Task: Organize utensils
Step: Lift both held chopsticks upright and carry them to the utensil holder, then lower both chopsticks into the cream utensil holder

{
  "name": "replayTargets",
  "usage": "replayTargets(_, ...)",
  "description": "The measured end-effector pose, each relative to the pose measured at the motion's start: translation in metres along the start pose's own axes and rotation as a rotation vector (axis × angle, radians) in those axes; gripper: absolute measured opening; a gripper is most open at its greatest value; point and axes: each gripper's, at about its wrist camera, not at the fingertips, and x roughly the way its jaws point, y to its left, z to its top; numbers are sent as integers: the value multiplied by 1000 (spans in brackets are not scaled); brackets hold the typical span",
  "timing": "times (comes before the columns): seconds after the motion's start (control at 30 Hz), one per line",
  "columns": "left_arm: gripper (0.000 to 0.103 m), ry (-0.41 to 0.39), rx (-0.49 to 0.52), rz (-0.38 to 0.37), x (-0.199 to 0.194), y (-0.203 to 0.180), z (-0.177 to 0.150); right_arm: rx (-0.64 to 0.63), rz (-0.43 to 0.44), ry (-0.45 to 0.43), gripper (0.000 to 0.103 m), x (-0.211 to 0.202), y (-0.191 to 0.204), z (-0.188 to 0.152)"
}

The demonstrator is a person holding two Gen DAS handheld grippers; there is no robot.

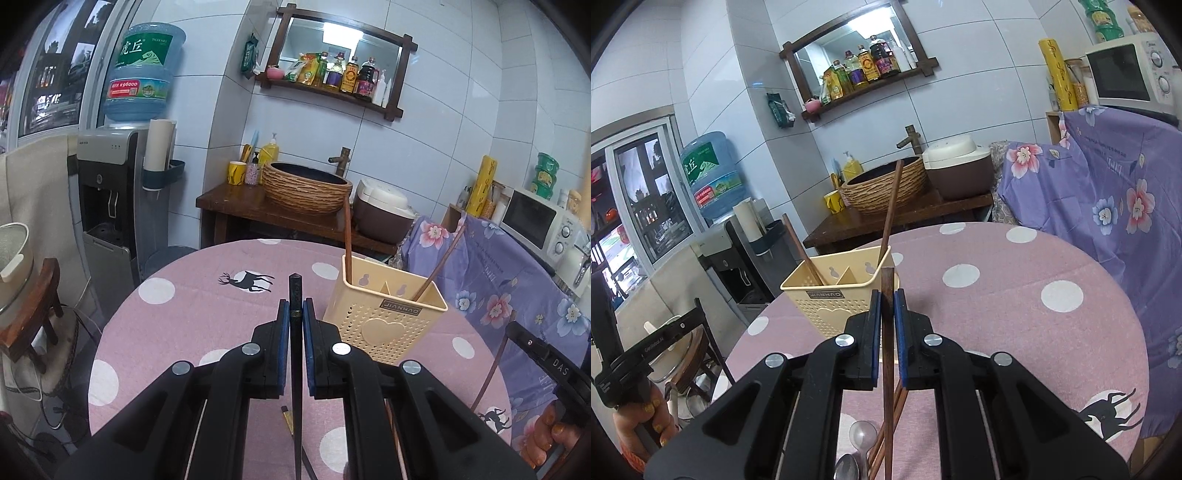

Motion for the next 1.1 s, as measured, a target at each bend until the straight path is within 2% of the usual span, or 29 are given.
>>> replayTargets(0.43,9,-39,-5,5,-11,7,10,-71,2,-42,8,-12,11,16)
replayTargets(1.1,9,-61,-4,-7,-16,8,24,-140,17,-32,8,-15,23,29)
